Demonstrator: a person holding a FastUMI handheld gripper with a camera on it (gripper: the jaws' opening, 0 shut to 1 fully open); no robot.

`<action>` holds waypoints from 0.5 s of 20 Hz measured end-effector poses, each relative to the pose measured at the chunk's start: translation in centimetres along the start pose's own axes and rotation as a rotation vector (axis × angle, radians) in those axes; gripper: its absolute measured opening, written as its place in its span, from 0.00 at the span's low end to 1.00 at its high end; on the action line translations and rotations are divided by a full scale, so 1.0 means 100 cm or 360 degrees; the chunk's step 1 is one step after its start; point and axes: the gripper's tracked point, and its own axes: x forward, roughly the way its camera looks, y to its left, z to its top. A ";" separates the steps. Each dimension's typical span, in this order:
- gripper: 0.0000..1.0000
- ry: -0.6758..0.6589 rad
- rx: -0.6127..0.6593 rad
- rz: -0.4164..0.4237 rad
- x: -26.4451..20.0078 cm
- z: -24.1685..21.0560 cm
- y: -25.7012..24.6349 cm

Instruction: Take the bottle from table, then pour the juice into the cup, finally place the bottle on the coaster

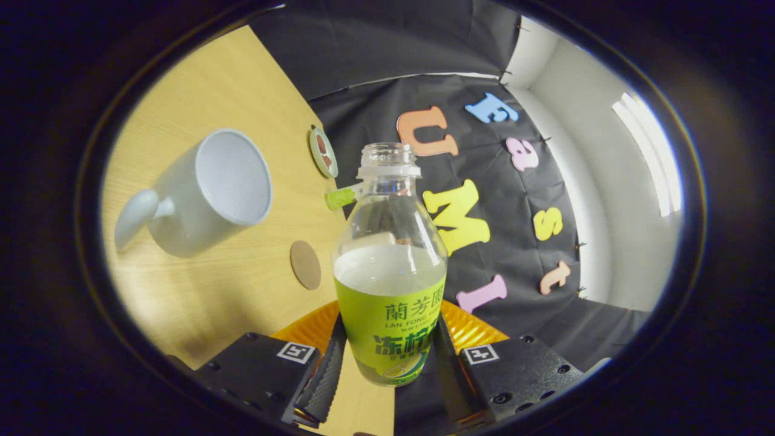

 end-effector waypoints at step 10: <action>0.74 -0.0072 -0.0275 -0.0115 0.000 0.008 -0.016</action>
